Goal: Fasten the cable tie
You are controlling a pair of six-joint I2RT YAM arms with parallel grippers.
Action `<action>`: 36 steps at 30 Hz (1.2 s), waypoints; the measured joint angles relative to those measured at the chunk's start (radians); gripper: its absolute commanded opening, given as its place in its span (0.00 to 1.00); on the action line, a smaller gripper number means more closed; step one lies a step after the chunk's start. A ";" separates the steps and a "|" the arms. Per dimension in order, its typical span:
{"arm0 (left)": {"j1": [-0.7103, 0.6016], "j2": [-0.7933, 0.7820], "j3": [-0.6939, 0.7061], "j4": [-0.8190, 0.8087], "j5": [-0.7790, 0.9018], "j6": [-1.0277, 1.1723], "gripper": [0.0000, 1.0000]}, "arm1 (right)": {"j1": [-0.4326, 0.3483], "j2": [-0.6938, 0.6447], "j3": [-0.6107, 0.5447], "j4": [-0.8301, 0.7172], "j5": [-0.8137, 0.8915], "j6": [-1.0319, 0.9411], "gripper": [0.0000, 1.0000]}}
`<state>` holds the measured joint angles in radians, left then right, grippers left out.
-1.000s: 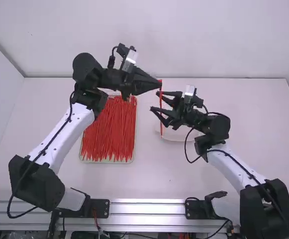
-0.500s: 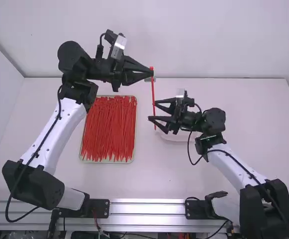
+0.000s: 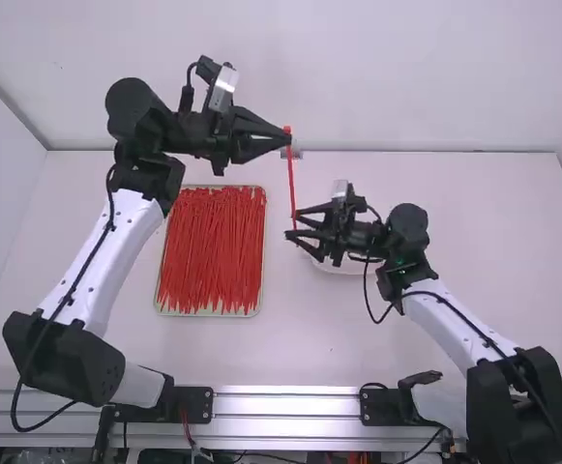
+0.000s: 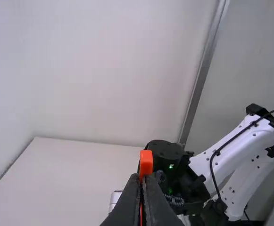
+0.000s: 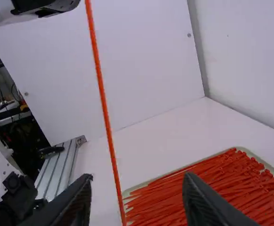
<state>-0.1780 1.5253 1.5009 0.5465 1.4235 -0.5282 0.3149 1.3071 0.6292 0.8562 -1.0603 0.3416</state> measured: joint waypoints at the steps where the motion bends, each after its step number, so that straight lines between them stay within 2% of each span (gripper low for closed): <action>1: 0.003 0.000 0.000 0.000 0.004 0.000 0.02 | 0.000 0.000 0.000 -0.006 -0.003 -0.011 0.23; 2: 0.003 0.000 0.000 0.000 0.006 0.000 0.02 | 0.000 0.000 0.000 -0.007 -0.005 -0.015 0.13; 3: 0.003 0.000 0.000 0.000 0.005 0.000 0.02 | 0.000 0.000 0.000 -0.007 -0.006 -0.021 0.10; 5: 0.003 0.000 0.000 0.000 0.006 0.000 0.02 | 0.000 0.000 0.000 -0.008 -0.006 -0.022 0.10; 7: 0.003 0.000 0.000 0.000 0.006 0.000 0.02 | 0.000 0.000 0.000 -0.007 -0.008 -0.029 0.00; 12: 0.003 0.000 0.000 0.000 0.005 0.000 0.02 | 0.000 0.000 0.000 -0.007 -0.007 -0.032 0.00; 13: 0.003 0.000 0.000 0.000 0.005 0.000 0.02 | 0.000 0.000 0.000 -0.007 -0.008 -0.033 0.02; 14: 0.003 0.000 0.000 0.000 0.005 0.000 0.02 | 0.000 0.000 0.000 -0.007 -0.007 -0.034 0.18; 15: 0.003 0.000 0.000 -0.001 0.006 0.000 0.02 | 0.000 0.000 0.000 -0.005 -0.008 -0.035 0.28; 17: 0.003 0.000 0.000 -0.003 0.006 0.000 0.02 | 0.000 0.000 0.000 0.010 -0.007 -0.034 0.29; 20: 0.003 0.000 0.000 -0.003 0.005 0.000 0.01 | 0.000 0.000 0.000 0.042 -0.007 -0.034 0.37; 25: 0.003 0.000 0.000 -0.006 0.005 0.000 0.02 | 0.000 0.000 0.000 0.075 -0.007 -0.029 0.37; 26: 0.003 0.000 0.000 -0.013 0.003 0.000 0.02 | 0.000 0.000 0.000 0.077 -0.007 -0.030 0.33; 27: 0.003 0.000 0.000 -0.016 0.000 0.000 0.02 | 0.004 0.000 0.000 0.080 -0.007 -0.033 0.20; 28: 0.003 0.000 0.000 -0.018 -0.003 0.001 0.02 | 0.006 0.000 0.000 0.082 -0.006 -0.032 0.00; 33: 0.003 0.000 0.000 -0.039 -0.014 0.009 0.02 | 0.012 0.000 0.000 0.076 -0.008 -0.029 0.00; 35: 0.003 0.000 0.000 -0.045 -0.022 0.015 0.22 | -0.002 0.000 0.000 0.076 -0.008 -0.026 0.00; 36: 0.003 0.000 0.000 -0.041 -0.022 0.021 0.39 | -0.009 0.000 0.000 0.076 -0.008 -0.027 0.00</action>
<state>-0.1753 1.5253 1.5009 0.5056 1.4014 -0.5076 0.3058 1.3067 0.6292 0.9318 -1.0683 0.3141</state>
